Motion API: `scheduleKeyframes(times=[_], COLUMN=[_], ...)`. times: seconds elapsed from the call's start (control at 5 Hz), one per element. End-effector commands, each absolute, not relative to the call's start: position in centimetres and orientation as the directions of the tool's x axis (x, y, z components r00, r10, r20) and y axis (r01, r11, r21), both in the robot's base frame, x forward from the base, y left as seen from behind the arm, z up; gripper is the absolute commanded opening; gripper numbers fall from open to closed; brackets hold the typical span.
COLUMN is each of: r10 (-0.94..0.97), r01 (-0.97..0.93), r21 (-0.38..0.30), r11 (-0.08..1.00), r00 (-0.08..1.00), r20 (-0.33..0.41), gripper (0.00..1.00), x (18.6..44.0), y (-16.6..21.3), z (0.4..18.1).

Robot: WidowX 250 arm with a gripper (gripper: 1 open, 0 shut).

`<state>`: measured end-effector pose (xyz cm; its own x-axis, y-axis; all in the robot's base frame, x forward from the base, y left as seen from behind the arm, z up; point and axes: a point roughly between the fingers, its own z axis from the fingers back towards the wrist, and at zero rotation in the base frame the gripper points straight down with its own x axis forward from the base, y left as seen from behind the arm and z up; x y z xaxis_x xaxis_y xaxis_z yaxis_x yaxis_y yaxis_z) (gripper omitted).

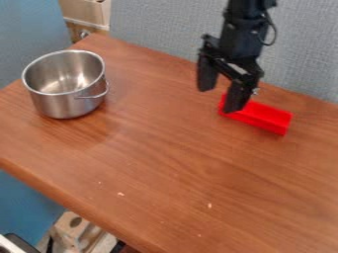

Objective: Put the red object in the metal pot

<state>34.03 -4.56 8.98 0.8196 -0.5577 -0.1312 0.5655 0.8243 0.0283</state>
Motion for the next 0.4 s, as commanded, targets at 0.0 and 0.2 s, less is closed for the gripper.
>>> scheduleKeyframes(times=[0.0,0.2], r10=[-0.711,-0.822], r01=[0.717,0.829], r21=[0.084,0.089], r11=[0.692,0.553], r00=[0.697,0.56], r20=[-0.089,-0.106], gripper=[1.0,1.0], x=[36.4,37.9], y=[-5.7,-5.9], z=[10.4,9.6])
